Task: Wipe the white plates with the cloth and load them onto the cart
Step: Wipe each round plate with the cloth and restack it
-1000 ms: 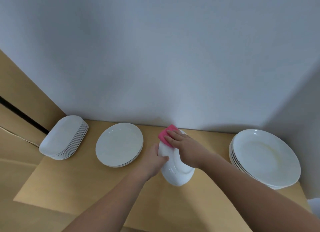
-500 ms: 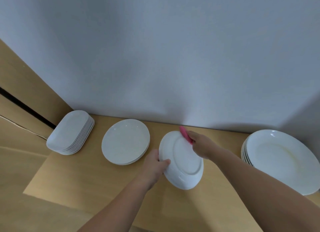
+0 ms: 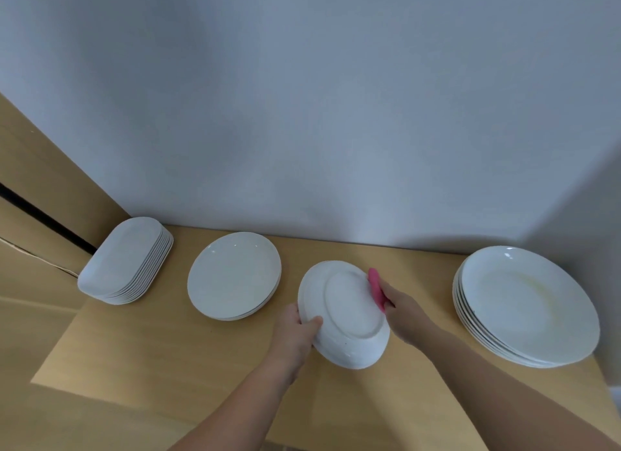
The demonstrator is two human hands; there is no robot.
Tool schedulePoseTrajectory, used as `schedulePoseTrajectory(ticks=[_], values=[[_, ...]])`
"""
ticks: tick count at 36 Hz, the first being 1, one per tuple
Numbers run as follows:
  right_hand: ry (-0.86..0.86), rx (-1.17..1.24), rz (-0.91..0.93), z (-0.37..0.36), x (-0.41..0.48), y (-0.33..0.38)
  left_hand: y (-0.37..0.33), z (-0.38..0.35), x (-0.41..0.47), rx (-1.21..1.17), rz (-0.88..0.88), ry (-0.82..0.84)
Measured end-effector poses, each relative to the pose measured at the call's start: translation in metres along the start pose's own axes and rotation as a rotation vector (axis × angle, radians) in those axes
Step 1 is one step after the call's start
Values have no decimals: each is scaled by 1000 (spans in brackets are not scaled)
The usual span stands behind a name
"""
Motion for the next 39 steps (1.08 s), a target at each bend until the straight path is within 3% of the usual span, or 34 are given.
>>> schedulePoseTrajectory(ticks=[13,23,27,30,35,39], values=[[-183,-51,-127,-24,-48,-11,8,-10,4,-65,10,-61],[-310,-138,4,-35,-82,17,6,-20,3,-113,12,-56],[-364,-249,150,-28,-85,32,9,-20,2,-96,36,-46],[-290,-499,318,-40,-87,45,10,-26,1,-119,49,-16],[-402,-801,561,-42,-93,36,7,-24,2,-105,38,-52],[-368,-873,602,-30,-90,21,9,-25,4,-120,51,-63]])
Point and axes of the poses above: each hand's wrist, its own x-axis towards the middle knuckle, its own z-axis out of the back of the hand, y = z × x, the point moved 5 cm from there along x, towards the middle knuckle, and after that the axes turned 14 degrees about -x, right-handed, at the moved point
